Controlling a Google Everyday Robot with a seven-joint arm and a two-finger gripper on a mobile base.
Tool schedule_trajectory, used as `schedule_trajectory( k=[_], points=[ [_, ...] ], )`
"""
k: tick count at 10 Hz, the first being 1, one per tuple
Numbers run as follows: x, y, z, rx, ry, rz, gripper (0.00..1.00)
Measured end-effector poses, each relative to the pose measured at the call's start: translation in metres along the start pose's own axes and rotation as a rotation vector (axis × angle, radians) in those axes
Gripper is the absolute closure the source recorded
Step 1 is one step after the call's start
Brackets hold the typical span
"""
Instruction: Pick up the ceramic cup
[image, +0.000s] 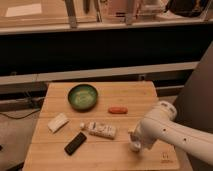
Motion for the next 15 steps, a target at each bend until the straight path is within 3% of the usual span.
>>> schedule_trajectory(
  k=[2, 4, 7, 13, 15],
  points=[
    [0.0016, -0.0011, -0.0012, 0.002, 0.002, -0.008, 0.61],
    [0.0003, -0.0012, 0.0005, 0.003, -0.001, -0.015, 0.44],
    [0.0006, -0.0033, -0.0015, 0.006, -0.003, -0.028, 0.33],
    [0.0016, -0.0050, -0.0019, 0.011, -0.003, -0.050, 0.43],
    [0.0009, -0.0054, -0.0047, 0.015, -0.005, -0.059, 0.64]
  ],
)
